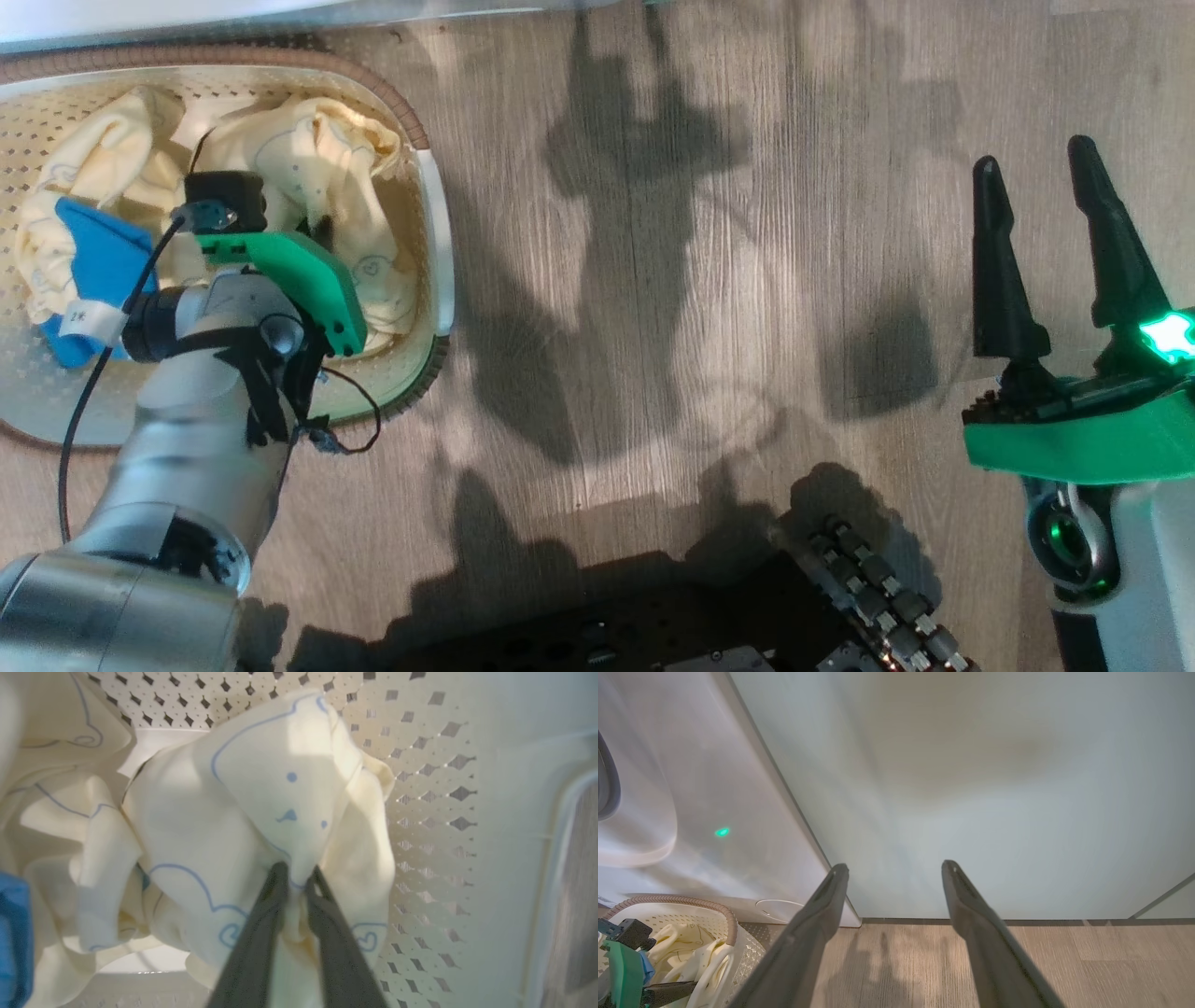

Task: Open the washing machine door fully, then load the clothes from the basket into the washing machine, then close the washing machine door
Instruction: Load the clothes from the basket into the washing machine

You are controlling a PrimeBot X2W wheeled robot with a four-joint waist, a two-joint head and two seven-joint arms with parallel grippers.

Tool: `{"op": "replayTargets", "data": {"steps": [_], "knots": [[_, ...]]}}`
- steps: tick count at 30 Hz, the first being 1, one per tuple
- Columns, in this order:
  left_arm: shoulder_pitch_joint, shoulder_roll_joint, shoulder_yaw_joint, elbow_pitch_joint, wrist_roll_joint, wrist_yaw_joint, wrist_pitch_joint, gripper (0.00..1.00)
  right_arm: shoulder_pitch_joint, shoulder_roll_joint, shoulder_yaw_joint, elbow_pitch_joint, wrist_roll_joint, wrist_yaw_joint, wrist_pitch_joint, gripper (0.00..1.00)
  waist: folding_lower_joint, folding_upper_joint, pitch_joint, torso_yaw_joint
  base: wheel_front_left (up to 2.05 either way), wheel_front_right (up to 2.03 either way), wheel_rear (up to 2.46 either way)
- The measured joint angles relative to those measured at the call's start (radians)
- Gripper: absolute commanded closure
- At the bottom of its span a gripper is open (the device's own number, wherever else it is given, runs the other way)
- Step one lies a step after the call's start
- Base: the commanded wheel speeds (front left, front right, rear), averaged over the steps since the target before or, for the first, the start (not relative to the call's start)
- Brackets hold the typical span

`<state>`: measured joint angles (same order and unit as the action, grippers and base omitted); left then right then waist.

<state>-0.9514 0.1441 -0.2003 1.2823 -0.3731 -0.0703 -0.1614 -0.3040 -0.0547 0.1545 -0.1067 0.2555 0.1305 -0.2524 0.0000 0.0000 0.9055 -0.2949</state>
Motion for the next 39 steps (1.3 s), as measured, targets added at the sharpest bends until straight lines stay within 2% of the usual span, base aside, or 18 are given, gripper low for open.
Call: {"op": "replayTargets", "data": {"steps": [1,7,19,26,39], "knots": [[0.0,0.0,0.0,0.001,-0.001,0.0,0.0,1.0,0.0,0.0,0.0,0.0,0.0,0.0,0.0,0.0,0.0,0.0,0.0,0.0,0.0,0.0,0.0],[0.0,-0.002,-0.004,0.004,-0.007,0.003,-0.001,1.0,0.0,0.0,-0.01,0.0,0.0,0.0,0.0,0.0,-0.0001,0.0,-0.012,0.011,0.0,0.0,0.0],[0.008,-0.029,-0.062,0.007,0.015,-0.006,-0.07,1.0,0.008,0.0,-0.042,0.0,-0.02,0.0,0.0,0.0,0.0,0.0,-0.094,0.075,0.0,0.0,0.0],[0.041,-0.041,-0.077,-0.054,0.03,0.004,-0.086,1.0,0.014,-0.004,-0.061,0.002,-0.03,0.0,0.0,0.0,-0.0001,0.0001,-0.163,0.115,0.0,0.0,0.0],[0.275,-0.036,-0.051,-0.45,0.065,0.074,-0.087,1.0,0.11,-0.021,-0.117,0.024,-0.046,0.0,0.0,0.0,-0.0002,0.0001,-0.339,0.176,0.0,0.0,0.0]]}}
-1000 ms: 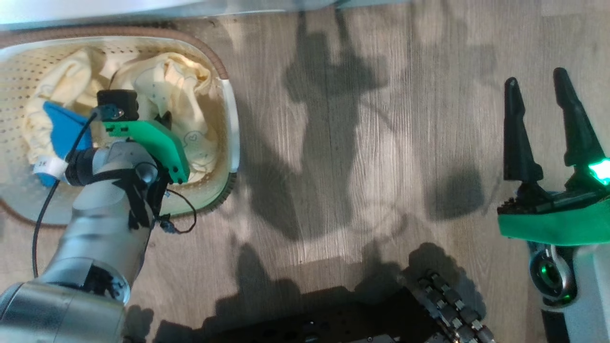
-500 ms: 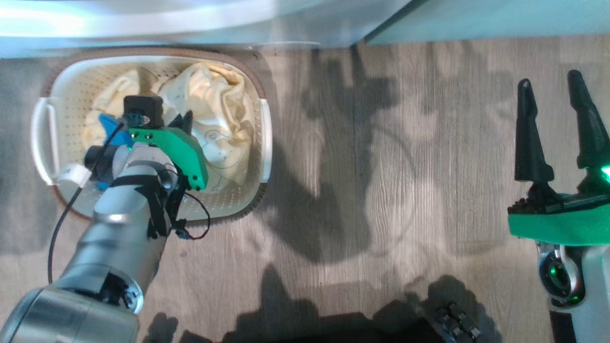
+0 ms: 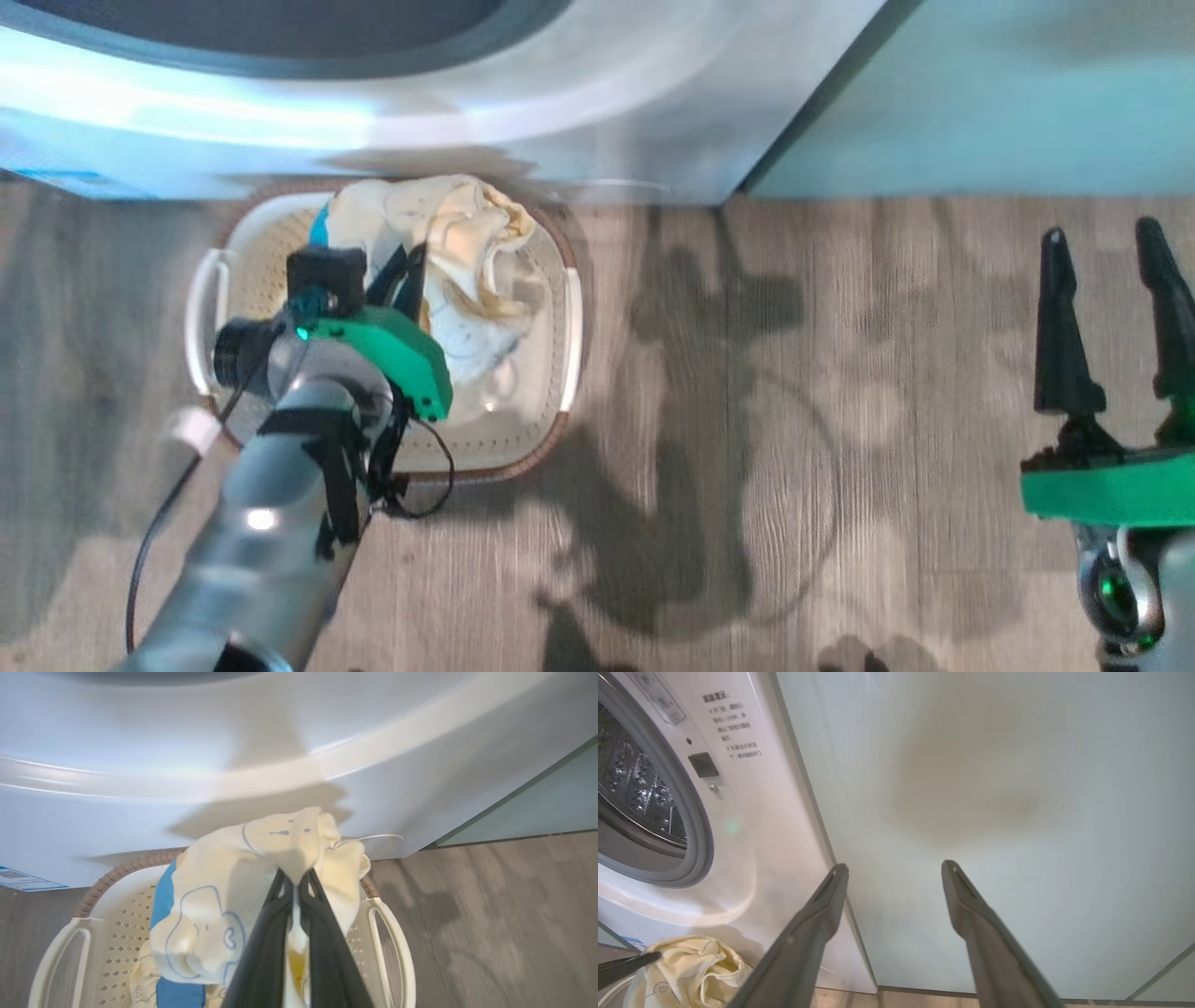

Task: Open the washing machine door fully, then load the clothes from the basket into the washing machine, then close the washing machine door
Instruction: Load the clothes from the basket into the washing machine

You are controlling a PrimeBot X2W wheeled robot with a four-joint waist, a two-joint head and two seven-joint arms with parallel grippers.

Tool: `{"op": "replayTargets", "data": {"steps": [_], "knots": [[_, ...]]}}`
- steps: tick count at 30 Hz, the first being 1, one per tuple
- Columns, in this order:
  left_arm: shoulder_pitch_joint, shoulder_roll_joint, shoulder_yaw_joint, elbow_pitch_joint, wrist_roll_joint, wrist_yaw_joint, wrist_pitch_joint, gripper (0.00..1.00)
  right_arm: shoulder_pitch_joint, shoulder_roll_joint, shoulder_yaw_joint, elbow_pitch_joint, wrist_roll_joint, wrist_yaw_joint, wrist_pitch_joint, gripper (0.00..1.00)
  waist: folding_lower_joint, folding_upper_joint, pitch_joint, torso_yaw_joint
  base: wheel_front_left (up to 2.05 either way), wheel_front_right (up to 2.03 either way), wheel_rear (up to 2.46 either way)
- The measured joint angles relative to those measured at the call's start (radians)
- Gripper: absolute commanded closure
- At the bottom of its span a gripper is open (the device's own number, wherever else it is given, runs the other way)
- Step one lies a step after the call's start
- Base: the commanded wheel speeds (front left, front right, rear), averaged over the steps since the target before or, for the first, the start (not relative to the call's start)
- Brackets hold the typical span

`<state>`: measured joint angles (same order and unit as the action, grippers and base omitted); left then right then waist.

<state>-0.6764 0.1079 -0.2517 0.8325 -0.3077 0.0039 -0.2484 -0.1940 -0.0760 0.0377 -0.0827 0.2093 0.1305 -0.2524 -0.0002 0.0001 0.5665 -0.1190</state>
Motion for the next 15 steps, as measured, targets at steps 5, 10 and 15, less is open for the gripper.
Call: {"op": "replayTargets", "data": {"steps": [5,10,15], "knots": [[0.108,0.009,0.022,-0.157,0.016,0.018,0.0,1.0,0.045,-0.01,-0.005,0.01,0.0,0.0,0.0,0.0,0.0,0.0,-0.075,0.022,0.0,0.0,0.0],[0.215,0.03,0.032,-0.313,0.017,0.036,-0.002,1.0,0.072,-0.013,0.012,0.024,-0.001,0.0,0.0,0.0,0.0,0.0,-0.15,0.039,0.0,0.0,0.0],[0.331,0.054,0.056,-0.448,0.017,0.073,-0.002,1.0,0.107,-0.013,0.032,0.042,-0.001,0.0,0.0,0.0,0.0,0.0,-0.227,0.051,0.0,0.0,0.0]]}}
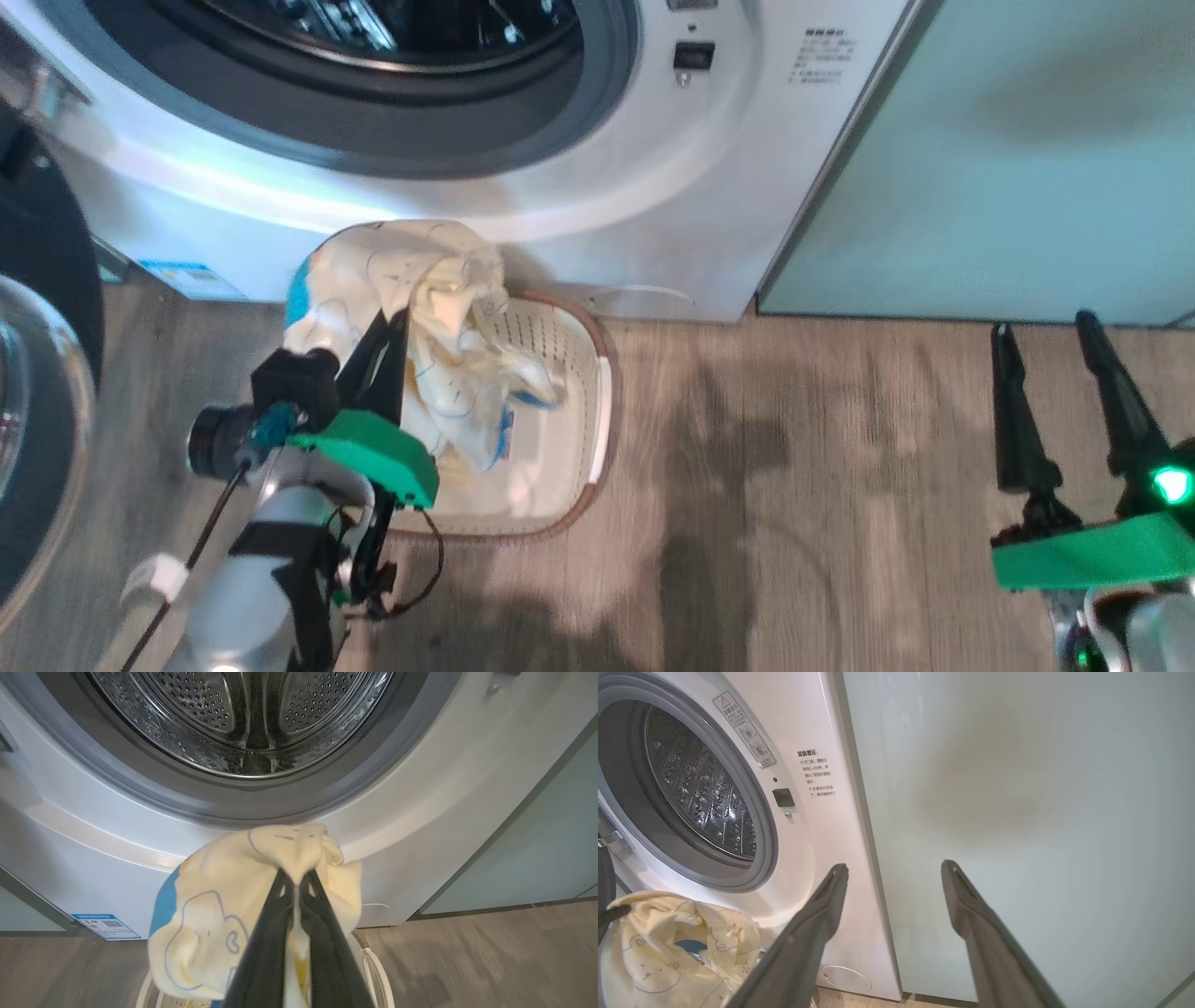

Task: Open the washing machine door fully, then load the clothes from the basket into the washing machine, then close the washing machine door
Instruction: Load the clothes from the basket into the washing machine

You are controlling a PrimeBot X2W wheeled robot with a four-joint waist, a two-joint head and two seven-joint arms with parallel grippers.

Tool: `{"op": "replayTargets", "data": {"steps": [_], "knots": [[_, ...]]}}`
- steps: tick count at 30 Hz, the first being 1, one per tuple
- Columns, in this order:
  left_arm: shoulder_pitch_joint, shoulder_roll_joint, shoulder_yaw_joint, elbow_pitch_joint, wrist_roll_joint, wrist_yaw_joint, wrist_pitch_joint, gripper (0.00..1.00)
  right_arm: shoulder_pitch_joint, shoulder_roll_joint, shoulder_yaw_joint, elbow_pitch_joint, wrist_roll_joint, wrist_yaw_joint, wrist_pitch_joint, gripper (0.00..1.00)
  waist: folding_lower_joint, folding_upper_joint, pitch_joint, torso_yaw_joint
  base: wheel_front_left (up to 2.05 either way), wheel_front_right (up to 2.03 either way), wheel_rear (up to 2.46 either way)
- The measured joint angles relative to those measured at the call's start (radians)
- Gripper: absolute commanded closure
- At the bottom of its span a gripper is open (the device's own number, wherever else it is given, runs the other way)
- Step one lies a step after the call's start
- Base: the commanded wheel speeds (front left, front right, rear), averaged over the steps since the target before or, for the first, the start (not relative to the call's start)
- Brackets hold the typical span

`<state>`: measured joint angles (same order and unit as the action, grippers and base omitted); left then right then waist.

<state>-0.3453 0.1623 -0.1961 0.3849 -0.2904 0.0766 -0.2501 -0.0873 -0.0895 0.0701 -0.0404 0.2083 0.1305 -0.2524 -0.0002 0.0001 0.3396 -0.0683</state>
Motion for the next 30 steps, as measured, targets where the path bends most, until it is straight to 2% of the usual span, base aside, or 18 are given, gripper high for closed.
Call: {"op": "replayTargets", "data": {"steps": [8,17,30], "knots": [[0.136,0.029,0.005,-0.23,0.015,0.067,0.054,1.0,0.064,0.0,0.016,0.037,0.0,0.0,0.0,0.0,0.0,0.0,-0.112,0.02,0.0,0.0,0.0],[0.265,0.067,0.007,-0.399,0.018,0.107,0.125,1.0,0.127,0.003,0.018,0.06,-0.001,0.0,0.0,0.0,0.0,0.0,-0.2,0.033,0.0,0.0,0.0],[0.344,0.081,0.01,-0.488,0.019,0.137,0.163,1.0,0.185,0.028,0.009,0.049,-0.017,0.0,0.0,0.0,0.0001,0.0,-0.239,0.019,0.0,0.0,0.0]]}}
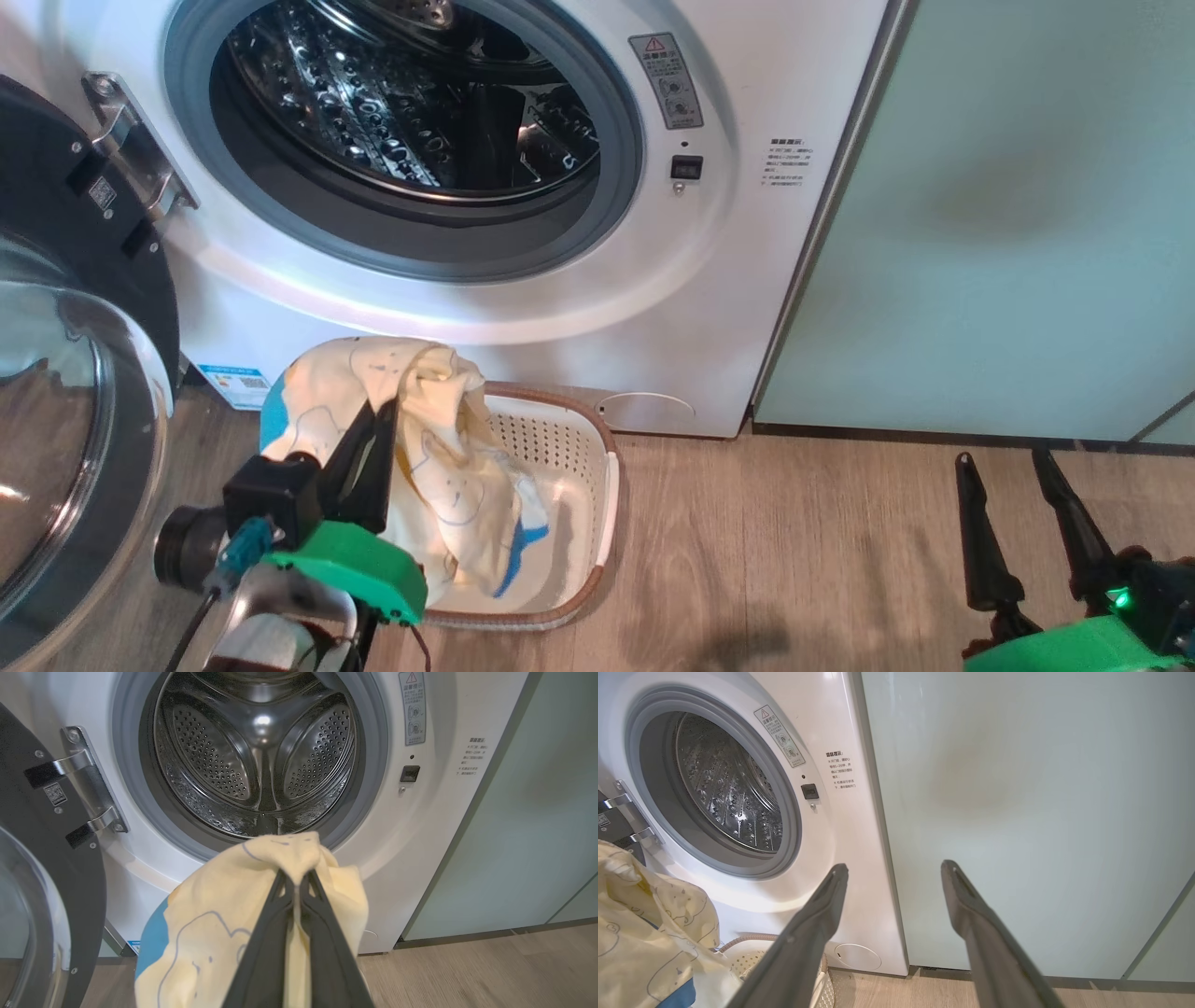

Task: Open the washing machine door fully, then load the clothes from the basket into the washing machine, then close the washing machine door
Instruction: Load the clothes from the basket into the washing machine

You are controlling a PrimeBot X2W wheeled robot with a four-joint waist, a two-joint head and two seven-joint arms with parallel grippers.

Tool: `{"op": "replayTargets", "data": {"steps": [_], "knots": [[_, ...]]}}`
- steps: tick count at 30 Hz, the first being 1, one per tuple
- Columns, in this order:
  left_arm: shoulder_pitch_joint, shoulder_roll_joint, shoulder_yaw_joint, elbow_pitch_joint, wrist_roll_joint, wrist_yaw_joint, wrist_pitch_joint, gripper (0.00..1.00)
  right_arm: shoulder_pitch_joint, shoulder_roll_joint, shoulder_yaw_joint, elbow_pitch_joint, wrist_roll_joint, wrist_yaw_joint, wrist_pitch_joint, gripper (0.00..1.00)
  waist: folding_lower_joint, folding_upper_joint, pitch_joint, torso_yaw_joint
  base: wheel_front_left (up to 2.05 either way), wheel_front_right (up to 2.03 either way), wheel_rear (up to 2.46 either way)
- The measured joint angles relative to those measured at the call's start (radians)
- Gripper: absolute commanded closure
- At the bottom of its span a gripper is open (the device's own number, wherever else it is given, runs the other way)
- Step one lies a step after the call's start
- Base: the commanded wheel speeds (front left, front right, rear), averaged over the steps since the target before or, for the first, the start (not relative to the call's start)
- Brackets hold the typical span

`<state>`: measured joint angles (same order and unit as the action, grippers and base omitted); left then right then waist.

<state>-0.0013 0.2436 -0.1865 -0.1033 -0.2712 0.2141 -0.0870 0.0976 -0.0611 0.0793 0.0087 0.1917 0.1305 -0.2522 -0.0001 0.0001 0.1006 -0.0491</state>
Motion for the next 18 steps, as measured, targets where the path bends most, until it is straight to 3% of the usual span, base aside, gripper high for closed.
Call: {"op": "replayTargets", "data": {"steps": [18], "knots": [[0.0,0.001,0.001,-0.005,-0.002,0.009,0.007,1.0,0.0,0.004,0.0,-0.003,-0.001,0.0,0.0,0.0,0.0001,0.0,0.012,-0.005,0.0,0.0,0.0]]}}
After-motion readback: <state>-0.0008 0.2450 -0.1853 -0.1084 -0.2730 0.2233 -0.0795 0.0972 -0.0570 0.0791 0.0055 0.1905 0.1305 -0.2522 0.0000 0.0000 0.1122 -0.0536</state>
